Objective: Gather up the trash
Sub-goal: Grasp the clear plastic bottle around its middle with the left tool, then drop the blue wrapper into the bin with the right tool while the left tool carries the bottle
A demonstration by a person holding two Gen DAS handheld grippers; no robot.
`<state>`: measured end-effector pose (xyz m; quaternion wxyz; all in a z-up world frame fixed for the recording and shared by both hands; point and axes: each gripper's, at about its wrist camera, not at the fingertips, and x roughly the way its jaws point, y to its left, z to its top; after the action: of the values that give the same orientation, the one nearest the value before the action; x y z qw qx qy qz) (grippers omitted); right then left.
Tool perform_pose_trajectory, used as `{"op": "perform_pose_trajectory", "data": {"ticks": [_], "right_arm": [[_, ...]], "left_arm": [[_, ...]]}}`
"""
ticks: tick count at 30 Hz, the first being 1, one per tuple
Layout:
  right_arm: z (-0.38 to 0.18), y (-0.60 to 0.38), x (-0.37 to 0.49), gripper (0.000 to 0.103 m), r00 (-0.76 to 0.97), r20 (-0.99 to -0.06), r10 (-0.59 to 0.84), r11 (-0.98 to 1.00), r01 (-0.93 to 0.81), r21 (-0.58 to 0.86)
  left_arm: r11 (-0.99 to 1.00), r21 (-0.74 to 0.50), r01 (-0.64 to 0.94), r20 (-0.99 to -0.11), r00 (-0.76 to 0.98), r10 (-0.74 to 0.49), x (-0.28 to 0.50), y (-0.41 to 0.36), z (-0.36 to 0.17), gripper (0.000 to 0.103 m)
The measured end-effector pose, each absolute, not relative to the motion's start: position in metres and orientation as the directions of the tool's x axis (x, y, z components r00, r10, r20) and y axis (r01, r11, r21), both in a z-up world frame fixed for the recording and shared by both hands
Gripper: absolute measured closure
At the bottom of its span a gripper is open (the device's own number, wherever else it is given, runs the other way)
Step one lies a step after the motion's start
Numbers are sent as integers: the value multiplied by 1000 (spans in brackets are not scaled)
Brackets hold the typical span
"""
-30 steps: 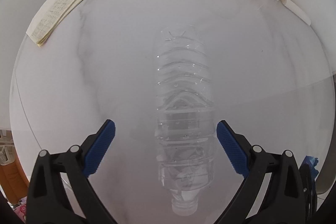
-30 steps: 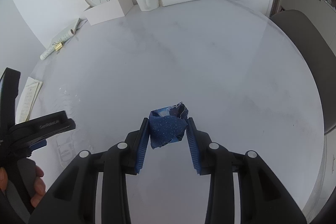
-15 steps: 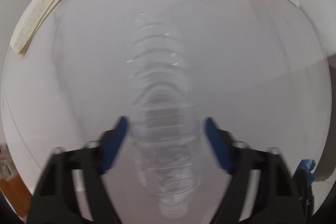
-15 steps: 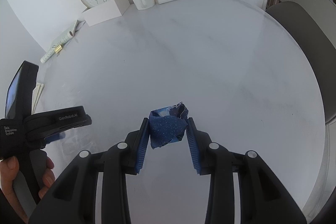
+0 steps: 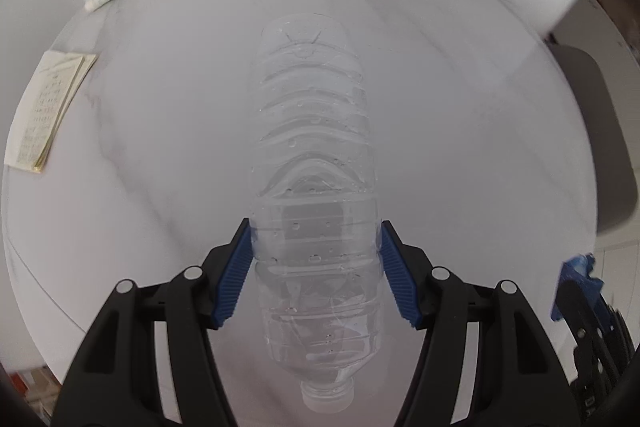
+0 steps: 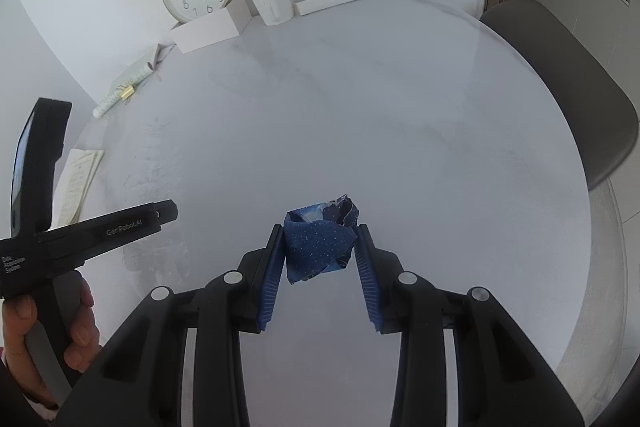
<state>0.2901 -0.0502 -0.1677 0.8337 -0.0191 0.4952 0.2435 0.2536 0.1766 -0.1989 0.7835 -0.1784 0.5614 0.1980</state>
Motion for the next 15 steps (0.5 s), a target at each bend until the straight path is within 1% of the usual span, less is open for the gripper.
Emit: {"op": "perform_pose_trajectory", "data": {"ticks": [5, 8, 12, 15], "right_arm": [[-150, -81, 230, 67, 410, -827, 384, 890, -402, 214], [-142, -104, 185, 67, 425, -824, 374, 902, -373, 216], [-137, -134, 128, 67, 445, -826, 345, 923, -322, 212], [-142, -171, 78, 67, 455, -832, 318, 940, -264, 215]], "left_arm": [[926, -110, -362, -939, 343, 23, 203, 135, -165, 43], [955, -121, -271, -934, 358, -17, 172, 110, -152, 43], [978, -155, -138, -929, 359, -96, 123, 68, -136, 43], [986, -153, -59, -926, 357, -123, 91, 40, -130, 43]]}}
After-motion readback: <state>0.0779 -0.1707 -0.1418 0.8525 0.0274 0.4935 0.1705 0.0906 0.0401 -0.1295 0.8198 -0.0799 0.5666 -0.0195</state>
